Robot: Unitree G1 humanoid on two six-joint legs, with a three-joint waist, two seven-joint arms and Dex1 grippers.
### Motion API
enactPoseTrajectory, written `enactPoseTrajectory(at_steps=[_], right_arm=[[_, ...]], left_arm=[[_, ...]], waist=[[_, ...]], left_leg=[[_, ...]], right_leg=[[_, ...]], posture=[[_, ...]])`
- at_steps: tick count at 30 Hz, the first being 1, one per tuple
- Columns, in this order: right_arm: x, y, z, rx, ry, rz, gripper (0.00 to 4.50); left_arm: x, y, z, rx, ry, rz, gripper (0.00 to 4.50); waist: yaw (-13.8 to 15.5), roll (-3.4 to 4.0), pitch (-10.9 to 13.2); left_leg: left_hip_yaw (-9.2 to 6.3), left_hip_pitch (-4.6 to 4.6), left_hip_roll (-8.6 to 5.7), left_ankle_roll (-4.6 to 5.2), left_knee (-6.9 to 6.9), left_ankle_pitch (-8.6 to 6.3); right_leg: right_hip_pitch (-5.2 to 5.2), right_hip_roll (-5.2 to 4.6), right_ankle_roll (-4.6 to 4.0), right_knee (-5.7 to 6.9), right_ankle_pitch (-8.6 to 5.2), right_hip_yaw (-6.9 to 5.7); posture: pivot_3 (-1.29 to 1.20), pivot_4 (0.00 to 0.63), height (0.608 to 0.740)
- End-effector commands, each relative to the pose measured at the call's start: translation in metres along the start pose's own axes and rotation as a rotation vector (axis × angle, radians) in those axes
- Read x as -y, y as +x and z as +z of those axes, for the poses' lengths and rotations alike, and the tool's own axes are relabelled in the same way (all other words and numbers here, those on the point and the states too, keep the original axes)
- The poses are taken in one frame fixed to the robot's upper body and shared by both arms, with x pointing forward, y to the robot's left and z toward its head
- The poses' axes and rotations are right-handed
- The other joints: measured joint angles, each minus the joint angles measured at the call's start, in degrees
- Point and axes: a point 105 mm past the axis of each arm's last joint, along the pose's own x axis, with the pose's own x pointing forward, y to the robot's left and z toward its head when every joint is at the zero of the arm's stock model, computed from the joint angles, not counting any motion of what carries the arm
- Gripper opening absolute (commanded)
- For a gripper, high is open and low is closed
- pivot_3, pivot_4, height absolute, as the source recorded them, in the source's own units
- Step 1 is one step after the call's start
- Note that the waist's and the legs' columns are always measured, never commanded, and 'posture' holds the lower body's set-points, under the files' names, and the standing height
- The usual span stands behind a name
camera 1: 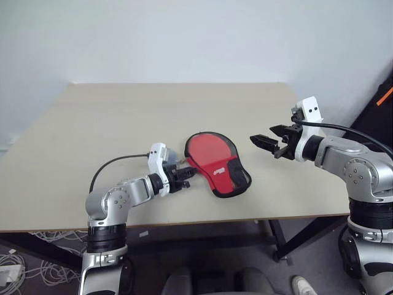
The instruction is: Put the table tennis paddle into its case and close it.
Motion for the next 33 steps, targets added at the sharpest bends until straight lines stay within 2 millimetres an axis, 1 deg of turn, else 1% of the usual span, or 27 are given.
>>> enactPoseTrajectory(at_steps=[1,6,10,13,16,19,22,27,33], right_arm=[[-0.003,-0.005,0.016,0.062,-0.025,0.000,4.50],[-0.005,-0.004,0.013,0.062,-0.018,0.001,4.50],[-0.006,-0.004,0.012,0.062,-0.013,-0.001,4.50],[-0.006,-0.005,0.010,0.062,-0.009,-0.005,4.50],[-0.006,-0.006,0.009,0.058,-0.009,-0.012,4.50],[-0.005,-0.007,0.007,0.055,-0.009,-0.019,4.50],[-0.004,-0.009,0.006,0.052,-0.009,-0.027,4.50],[-0.004,-0.009,0.004,0.052,0.000,-0.032,4.50],[-0.006,-0.010,0.004,0.053,0.004,-0.032,4.50]], left_arm=[[0.010,0.000,-0.008,-0.037,-0.016,-0.048,0.06],[0.018,0.005,-0.022,-0.084,-0.072,-0.097,0.06],[0.027,0.010,-0.021,-0.078,-0.092,-0.141,0.06],[0.029,0.012,-0.021,-0.082,-0.098,-0.145,0.06],[0.031,0.013,-0.021,-0.080,-0.091,-0.159,0.65],[0.034,0.014,-0.020,-0.079,-0.104,-0.174,1.71],[0.038,0.010,-0.018,-0.078,-0.131,-0.192,2.75],[0.033,0.010,-0.025,-0.104,-0.196,-0.165,4.48],[0.029,0.018,-0.030,-0.120,-0.306,-0.161,4.48]], waist=[[0.00,0.00,0.00],[0.01,0.00,0.00],[0.01,0.00,0.00],[0.00,0.00,0.00],[0.01,0.00,0.00],[0.01,0.00,0.00],[0.01,0.00,0.00],[0.01,0.00,0.00],[0.01,0.00,0.00]], left_leg=[[0.00,0.00,0.00,0.00,0.00,0.00],[0.00,0.00,0.00,0.00,0.01,0.00],[0.00,0.00,0.00,0.00,0.00,0.00],[0.00,0.00,0.00,0.00,0.00,0.00],[0.00,0.00,0.00,0.00,0.00,0.00],[0.00,0.00,0.00,0.00,0.00,0.00],[0.00,-0.01,-0.01,0.00,0.00,0.00],[-0.02,0.00,0.00,0.00,0.00,0.00],[-0.02,0.00,-0.01,0.00,0.01,0.00]], right_leg=[[0.00,0.00,0.00,0.00,0.00,0.00],[0.01,0.00,-0.01,-0.01,0.00,0.00],[0.00,0.00,-0.01,-0.01,0.00,0.00],[0.00,0.00,-0.01,-0.01,0.00,0.00],[0.00,0.00,-0.01,-0.01,0.00,0.00],[0.00,0.00,-0.01,-0.01,0.00,0.00],[0.00,0.00,-0.01,-0.02,-0.01,0.00],[0.00,0.00,0.01,-0.01,-0.02,0.00],[0.01,0.00,0.04,-0.02,-0.04,0.00]], posture=[[0.00,0.000,0.740],[0.00,0.000,0.740],[0.00,0.000,0.740],[0.00,0.000,0.740],[0.00,0.000,0.740],[0.00,0.000,0.740],[0.00,0.000,0.740],[0.00,0.000,0.740],[0.00,0.000,0.740]])
